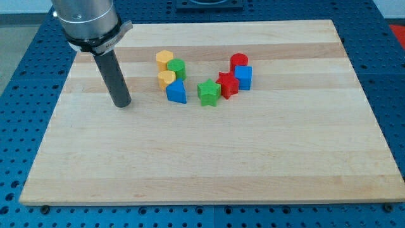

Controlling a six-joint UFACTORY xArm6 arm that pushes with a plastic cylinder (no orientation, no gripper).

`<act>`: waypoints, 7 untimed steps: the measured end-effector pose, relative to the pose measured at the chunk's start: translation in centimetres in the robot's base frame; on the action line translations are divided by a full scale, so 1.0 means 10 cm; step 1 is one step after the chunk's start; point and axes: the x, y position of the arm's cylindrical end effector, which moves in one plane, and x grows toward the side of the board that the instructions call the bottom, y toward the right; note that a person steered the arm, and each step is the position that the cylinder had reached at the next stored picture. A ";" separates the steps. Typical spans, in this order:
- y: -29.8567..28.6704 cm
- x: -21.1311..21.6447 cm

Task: Nudge the yellow heart right a bit

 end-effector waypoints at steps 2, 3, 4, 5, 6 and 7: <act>-0.02 0.00; -0.02 0.00; -0.13 -0.03; -0.17 -0.08; -0.11 -0.13; 0.06 -0.15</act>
